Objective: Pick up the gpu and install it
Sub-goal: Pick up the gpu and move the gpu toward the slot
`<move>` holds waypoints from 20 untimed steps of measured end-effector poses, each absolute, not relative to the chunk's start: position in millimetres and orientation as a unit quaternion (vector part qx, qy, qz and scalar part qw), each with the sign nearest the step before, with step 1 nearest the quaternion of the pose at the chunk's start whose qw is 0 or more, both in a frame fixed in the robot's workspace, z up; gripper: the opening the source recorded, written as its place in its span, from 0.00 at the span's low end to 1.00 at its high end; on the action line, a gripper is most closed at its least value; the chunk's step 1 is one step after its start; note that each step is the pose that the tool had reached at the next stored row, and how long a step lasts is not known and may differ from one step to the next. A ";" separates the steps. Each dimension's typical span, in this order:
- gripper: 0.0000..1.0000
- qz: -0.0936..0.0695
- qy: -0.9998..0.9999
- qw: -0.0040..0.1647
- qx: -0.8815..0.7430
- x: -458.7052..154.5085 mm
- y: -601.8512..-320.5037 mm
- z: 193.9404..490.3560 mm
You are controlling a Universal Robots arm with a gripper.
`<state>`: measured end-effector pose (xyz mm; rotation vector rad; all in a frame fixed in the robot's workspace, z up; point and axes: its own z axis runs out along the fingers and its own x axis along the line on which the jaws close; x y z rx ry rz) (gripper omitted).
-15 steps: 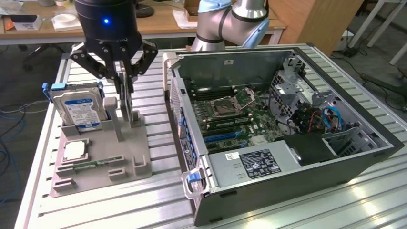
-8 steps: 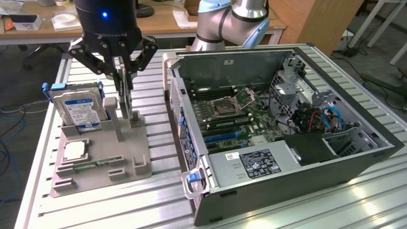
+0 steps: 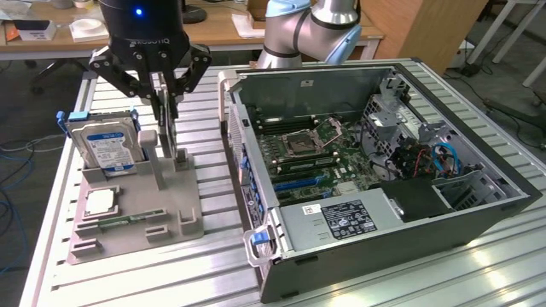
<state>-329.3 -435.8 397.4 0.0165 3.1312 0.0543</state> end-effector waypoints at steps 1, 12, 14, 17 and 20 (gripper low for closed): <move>0.27 0.016 1.000 0.005 0.005 -329.2 -435.8 398.0; 0.27 0.006 1.000 0.005 0.005 -329.2 -435.8 400.4; 0.27 0.006 1.000 0.005 0.005 -328.0 -435.7 400.5; 0.27 0.006 1.000 0.005 0.005 -321.1 -435.8 400.3; 0.27 0.006 1.000 0.005 0.005 -309.2 -435.8 400.4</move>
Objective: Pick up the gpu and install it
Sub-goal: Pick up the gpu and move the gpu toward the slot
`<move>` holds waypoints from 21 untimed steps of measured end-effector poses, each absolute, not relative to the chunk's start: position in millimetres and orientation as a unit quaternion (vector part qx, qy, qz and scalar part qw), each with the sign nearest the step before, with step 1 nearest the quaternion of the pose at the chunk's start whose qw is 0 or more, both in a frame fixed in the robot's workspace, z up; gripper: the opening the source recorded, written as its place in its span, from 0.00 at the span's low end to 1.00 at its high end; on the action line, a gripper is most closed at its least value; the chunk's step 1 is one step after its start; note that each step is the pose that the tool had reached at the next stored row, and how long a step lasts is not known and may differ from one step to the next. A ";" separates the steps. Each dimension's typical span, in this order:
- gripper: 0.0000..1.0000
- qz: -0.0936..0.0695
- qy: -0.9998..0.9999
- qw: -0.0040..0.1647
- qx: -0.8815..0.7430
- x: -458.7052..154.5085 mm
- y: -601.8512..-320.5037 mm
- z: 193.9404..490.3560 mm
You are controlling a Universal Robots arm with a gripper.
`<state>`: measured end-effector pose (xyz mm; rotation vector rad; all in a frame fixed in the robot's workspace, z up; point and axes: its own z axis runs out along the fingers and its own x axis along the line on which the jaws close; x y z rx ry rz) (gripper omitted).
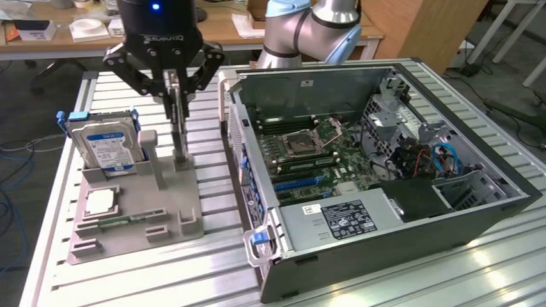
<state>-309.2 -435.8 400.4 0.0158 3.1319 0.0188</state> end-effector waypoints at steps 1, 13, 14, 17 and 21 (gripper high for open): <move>0.27 0.006 1.000 0.005 0.005 -306.4 -435.8 400.4; 0.27 0.006 1.000 0.002 -0.003 -299.1 -435.8 411.2; 0.27 0.006 1.000 0.002 -0.004 -298.5 -435.8 411.5; 0.27 0.006 1.000 0.000 -0.005 -294.0 -435.8 412.6; 0.27 0.006 1.000 -0.002 -0.006 -287.8 -435.8 413.0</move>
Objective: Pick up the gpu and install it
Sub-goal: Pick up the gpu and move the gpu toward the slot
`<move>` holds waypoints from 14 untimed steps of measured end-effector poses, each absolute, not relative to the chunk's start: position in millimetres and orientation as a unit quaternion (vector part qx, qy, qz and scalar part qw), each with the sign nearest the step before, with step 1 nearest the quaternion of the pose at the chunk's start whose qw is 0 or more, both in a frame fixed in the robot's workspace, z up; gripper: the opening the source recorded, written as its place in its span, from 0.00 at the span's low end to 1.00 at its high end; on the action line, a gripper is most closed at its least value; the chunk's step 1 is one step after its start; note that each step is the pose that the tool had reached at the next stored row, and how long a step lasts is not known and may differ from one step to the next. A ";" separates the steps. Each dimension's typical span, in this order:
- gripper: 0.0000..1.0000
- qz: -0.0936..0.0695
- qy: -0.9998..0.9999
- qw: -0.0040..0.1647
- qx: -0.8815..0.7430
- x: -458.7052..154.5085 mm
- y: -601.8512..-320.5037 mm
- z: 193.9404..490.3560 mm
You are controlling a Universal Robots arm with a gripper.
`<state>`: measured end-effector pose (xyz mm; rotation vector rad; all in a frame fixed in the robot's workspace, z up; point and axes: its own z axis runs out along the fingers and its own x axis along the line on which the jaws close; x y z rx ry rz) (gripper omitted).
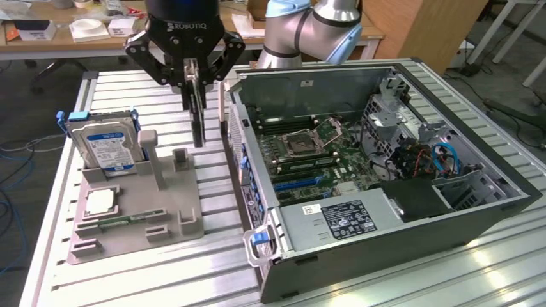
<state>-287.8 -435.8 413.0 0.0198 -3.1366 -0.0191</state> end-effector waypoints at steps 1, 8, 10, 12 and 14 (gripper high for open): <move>0.27 -0.006 -1.000 0.003 0.007 -286.7 -435.8 413.1; 0.27 -0.006 -1.000 0.007 0.008 -277.9 -435.8 413.2; 0.27 -0.006 -1.000 0.008 0.008 -275.7 -435.8 413.2; 0.27 -0.006 -1.000 0.008 0.009 -273.7 -435.8 413.2; 0.27 -0.006 -1.000 0.009 0.009 -271.2 -435.8 413.2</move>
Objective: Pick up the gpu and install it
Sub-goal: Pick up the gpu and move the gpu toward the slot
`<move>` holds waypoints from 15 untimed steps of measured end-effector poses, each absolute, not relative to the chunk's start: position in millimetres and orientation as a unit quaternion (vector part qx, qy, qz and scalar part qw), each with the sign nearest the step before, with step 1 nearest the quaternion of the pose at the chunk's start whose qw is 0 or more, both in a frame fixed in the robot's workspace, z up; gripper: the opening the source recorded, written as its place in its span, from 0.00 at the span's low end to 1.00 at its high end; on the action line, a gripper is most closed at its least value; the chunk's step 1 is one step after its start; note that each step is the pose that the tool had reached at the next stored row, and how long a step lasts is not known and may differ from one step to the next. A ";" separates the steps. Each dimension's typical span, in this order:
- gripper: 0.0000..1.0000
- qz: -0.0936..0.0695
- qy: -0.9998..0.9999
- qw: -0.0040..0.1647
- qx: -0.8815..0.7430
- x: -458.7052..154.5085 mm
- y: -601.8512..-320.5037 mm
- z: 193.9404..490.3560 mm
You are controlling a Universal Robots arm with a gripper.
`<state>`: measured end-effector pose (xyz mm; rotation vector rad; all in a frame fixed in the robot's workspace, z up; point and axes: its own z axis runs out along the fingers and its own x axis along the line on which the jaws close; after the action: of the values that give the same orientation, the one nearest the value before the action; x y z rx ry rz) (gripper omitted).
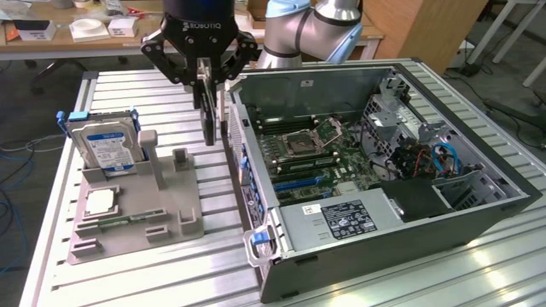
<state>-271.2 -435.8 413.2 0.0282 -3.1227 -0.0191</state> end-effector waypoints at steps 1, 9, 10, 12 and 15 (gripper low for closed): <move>0.27 -0.006 -1.000 0.010 0.009 -269.9 -435.8 413.2; 0.27 -0.006 -1.000 0.013 0.011 -259.4 -435.8 413.2; 0.27 -0.006 -1.000 0.014 0.011 -258.2 -435.8 413.2; 0.27 -0.006 -1.000 0.015 0.011 -255.6 -435.8 413.2; 0.27 -0.006 -1.000 0.016 0.012 -252.0 -435.8 413.2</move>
<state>-252.0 -435.8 413.2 0.0364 -3.1099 -0.0192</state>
